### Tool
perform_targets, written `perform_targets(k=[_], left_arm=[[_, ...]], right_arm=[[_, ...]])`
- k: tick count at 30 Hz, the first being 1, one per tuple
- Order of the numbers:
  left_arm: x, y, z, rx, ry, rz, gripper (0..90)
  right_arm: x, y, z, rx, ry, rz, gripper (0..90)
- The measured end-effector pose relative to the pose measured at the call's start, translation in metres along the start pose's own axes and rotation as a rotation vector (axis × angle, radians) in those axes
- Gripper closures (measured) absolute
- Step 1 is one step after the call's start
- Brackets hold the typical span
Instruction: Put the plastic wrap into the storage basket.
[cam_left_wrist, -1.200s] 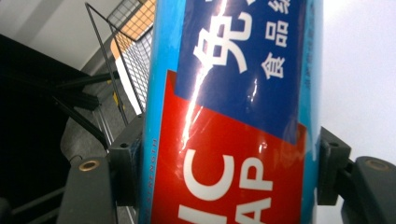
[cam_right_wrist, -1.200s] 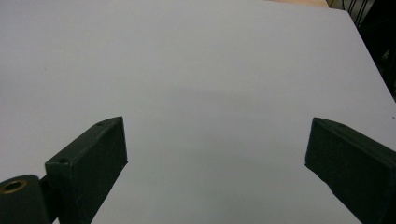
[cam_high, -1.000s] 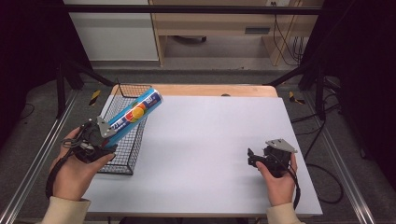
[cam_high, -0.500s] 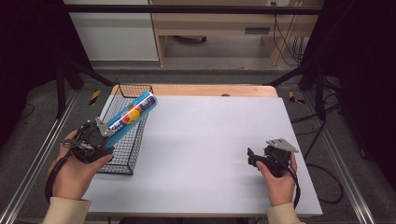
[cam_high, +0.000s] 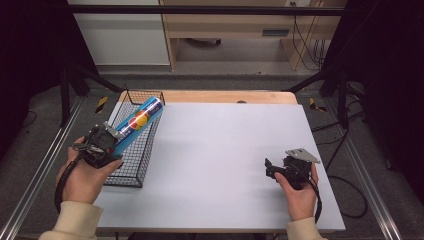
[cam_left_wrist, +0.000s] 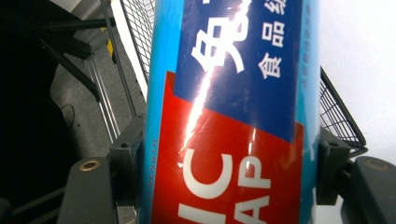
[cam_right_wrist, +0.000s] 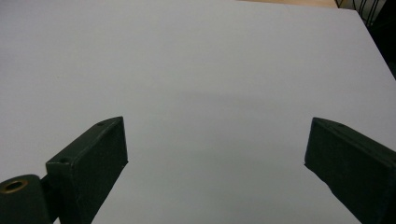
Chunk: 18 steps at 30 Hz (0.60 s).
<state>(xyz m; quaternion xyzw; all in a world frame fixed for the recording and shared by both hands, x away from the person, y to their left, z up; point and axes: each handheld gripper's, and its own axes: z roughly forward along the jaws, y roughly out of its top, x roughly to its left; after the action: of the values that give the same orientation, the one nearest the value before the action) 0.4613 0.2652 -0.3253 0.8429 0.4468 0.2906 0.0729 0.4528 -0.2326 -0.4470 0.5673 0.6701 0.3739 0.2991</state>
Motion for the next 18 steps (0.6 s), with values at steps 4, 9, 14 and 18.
perform_targets(k=[4, 9, 14, 18], left_arm=[[0.001, 0.002, 0.006, 0.025, 0.0, -0.016, 31.0], [0.006, 0.002, 0.014, 0.059, -0.009, -0.044, 31.1], [0.008, 0.002, 0.022, 0.096, -0.022, -0.068, 31.1], [0.009, 0.002, 0.027, 0.114, -0.02, -0.084, 31.2]], right_arm=[[0.0, 0.0, 0.0, -0.003, 0.005, 0.001, 6.1], [0.0, 0.0, 0.0, -0.003, 0.009, 0.002, 6.2], [0.001, 0.001, 0.0, -0.002, 0.018, -0.001, 6.2], [0.001, 0.001, 0.001, 0.001, 0.02, -0.001, 6.2]])
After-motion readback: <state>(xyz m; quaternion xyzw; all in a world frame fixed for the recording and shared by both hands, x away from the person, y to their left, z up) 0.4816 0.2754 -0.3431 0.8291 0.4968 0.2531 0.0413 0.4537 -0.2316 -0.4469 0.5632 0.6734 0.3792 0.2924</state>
